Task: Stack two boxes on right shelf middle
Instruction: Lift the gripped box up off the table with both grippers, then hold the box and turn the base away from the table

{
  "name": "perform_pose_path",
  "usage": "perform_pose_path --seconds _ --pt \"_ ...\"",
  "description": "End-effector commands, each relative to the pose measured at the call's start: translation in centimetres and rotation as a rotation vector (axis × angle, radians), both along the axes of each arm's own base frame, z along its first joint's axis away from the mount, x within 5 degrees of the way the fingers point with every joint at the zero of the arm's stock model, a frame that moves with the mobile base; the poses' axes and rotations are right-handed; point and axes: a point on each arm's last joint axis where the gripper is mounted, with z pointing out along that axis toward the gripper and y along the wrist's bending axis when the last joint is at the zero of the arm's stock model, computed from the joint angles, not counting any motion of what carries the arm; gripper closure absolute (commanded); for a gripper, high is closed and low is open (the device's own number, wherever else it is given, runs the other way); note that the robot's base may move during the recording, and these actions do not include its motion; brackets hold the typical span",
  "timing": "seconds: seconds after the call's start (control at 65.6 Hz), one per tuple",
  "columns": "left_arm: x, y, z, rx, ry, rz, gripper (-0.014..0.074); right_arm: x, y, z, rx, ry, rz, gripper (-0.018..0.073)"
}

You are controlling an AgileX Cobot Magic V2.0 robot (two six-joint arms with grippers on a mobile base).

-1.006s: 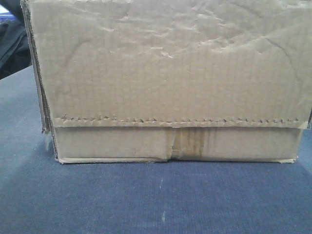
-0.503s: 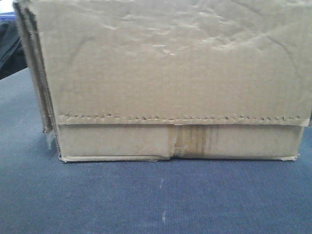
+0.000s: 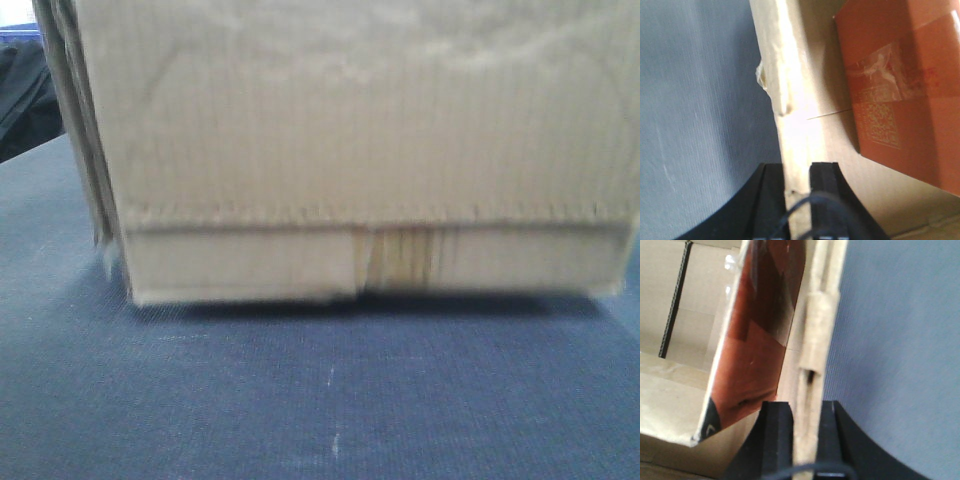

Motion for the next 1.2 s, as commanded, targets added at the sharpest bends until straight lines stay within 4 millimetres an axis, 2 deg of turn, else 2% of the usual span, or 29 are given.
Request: perform_pose_path --seconds 0.0,0.198,0.32,0.518,0.93,1.189 --pt "-1.4 1.1 3.7 0.002 -0.120 0.020 0.0708 -1.2 -1.0 3.0 -0.033 -0.155 -0.014 0.0712" --pt "-4.2 1.9 9.1 -0.051 -0.284 0.022 0.0708 -3.2 -1.4 8.0 -0.001 -0.321 -0.020 0.0712" --pt "-6.6 2.7 12.6 -0.087 -0.395 0.024 0.0708 -4.8 -1.7 12.0 0.025 -0.453 -0.024 0.0712" --pt "-9.1 3.4 15.3 -0.122 -0.487 0.024 0.0708 -6.5 -2.0 16.0 0.053 -0.595 -0.028 0.0712" --pt "-8.9 3.4 15.2 -0.119 -0.483 0.024 0.0708 -6.5 -2.0 16.5 0.059 -0.624 -0.032 0.0712" --pt "-8.4 3.5 16.2 -0.095 -0.599 0.012 0.0708 -6.5 -2.0 16.4 0.058 -0.620 -0.031 0.0712"
